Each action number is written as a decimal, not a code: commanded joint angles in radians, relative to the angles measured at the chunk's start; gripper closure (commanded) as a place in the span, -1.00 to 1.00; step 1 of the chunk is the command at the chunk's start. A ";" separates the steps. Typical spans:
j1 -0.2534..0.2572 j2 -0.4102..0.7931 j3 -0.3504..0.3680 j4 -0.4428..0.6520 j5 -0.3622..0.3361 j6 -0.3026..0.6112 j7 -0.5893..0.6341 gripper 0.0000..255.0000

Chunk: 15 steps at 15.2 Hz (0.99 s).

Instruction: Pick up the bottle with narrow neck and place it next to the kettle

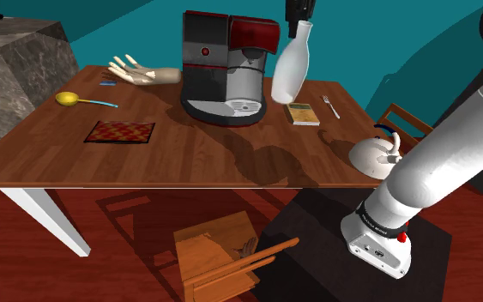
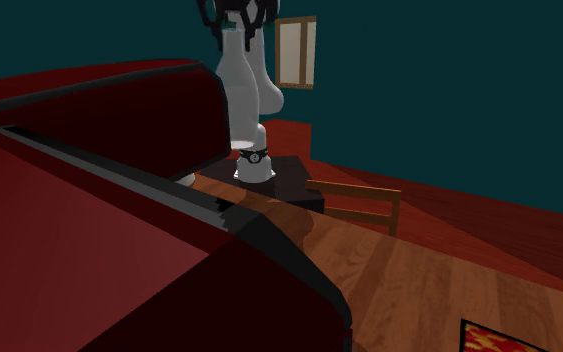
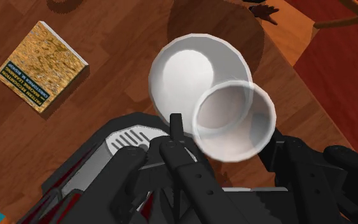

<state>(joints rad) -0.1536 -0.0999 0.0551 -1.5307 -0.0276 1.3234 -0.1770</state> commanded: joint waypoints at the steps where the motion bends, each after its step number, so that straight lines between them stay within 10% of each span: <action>1: -0.023 -0.020 -0.029 -0.019 -0.008 0.001 -0.055 1.00; 15: -0.168 -0.052 -0.231 -0.055 -0.072 0.027 -0.409 1.00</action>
<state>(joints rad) -0.3096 -0.1624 -0.1584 -1.5990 -0.0957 1.3505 -0.5540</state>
